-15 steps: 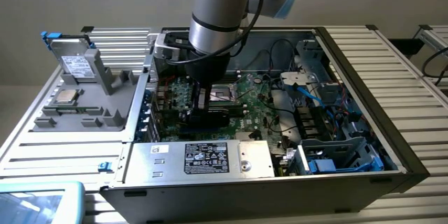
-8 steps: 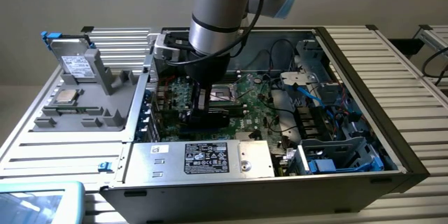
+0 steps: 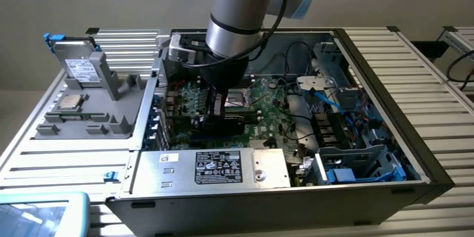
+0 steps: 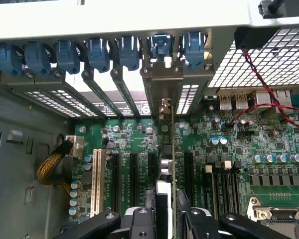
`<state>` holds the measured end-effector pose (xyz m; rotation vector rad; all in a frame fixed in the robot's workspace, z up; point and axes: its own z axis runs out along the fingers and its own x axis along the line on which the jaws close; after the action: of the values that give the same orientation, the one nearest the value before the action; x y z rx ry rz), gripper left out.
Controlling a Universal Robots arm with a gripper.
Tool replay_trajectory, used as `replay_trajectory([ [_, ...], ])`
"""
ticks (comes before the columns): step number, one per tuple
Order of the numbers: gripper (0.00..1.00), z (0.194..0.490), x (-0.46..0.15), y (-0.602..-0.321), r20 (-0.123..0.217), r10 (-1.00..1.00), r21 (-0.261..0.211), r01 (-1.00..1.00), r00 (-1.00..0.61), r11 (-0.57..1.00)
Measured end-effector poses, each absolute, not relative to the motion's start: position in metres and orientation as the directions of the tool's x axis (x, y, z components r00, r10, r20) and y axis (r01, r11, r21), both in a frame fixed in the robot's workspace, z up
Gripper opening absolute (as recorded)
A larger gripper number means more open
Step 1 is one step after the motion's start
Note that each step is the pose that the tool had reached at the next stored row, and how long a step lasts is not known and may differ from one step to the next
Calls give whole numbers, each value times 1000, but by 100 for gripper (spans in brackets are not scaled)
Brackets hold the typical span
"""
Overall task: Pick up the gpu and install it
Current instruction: 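Insert the gpu into the slot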
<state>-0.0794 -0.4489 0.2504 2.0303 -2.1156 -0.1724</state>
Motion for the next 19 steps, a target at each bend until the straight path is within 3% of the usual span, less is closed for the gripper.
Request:
replay_trajectory([
  [4, 27, 251, -79, -449, 64, -997, 225, -973, -34, 47],
  [10, 27, 250, -79, -451, 16, -999, 227, -973, -34, 36],
  [19, 27, 251, -79, -454, 12, -999, 227, -973, -33, 35],
])
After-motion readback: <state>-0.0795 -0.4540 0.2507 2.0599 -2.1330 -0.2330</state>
